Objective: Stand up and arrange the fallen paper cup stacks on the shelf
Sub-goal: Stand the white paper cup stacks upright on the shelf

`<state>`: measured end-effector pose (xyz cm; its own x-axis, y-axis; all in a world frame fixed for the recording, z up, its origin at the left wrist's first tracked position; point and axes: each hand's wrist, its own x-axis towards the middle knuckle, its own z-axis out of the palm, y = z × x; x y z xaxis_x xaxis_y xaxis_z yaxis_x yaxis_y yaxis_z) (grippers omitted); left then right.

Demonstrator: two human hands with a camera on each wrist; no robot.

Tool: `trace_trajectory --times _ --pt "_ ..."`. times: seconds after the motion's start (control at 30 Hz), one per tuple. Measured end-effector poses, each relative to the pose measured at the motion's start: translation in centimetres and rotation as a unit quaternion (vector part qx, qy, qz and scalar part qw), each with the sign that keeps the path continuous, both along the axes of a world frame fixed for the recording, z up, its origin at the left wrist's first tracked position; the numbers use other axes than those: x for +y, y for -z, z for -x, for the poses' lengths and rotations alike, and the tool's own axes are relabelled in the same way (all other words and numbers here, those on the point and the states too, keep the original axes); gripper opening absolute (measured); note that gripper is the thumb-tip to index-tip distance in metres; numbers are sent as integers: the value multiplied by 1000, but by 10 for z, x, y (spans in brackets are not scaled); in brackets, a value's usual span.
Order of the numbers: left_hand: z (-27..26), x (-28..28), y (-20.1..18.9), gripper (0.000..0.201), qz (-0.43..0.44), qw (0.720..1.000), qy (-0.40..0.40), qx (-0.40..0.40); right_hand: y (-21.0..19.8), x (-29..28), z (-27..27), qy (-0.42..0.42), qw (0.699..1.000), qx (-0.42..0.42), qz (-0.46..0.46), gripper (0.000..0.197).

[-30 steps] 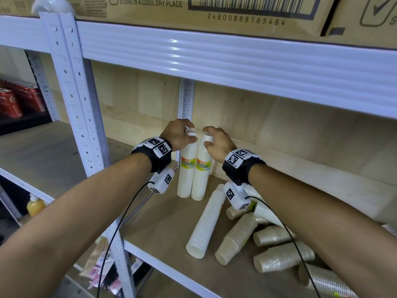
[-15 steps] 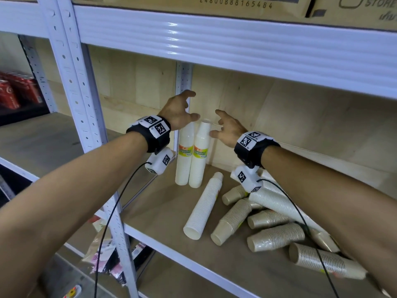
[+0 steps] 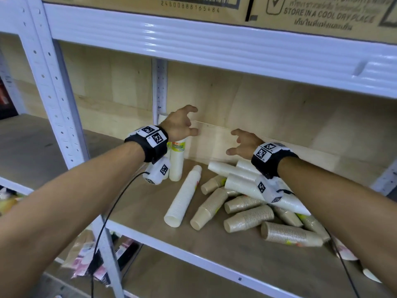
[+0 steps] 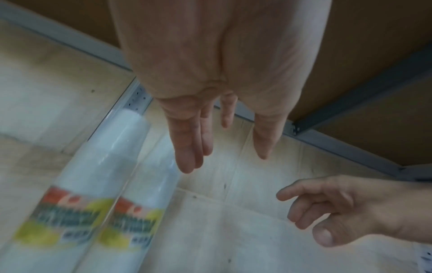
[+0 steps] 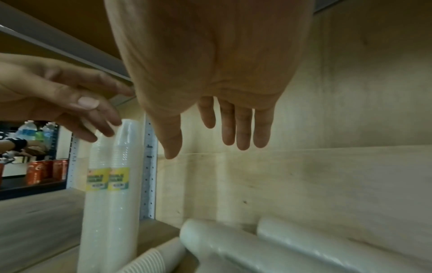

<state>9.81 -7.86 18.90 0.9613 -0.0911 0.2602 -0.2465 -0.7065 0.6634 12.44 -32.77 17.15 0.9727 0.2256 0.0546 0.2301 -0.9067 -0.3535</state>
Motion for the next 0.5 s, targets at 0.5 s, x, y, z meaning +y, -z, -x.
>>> trace_trajectory --times 0.5 --pt "13 -9 129 84 -96 979 22 181 68 -55 -17 3 992 59 112 58"
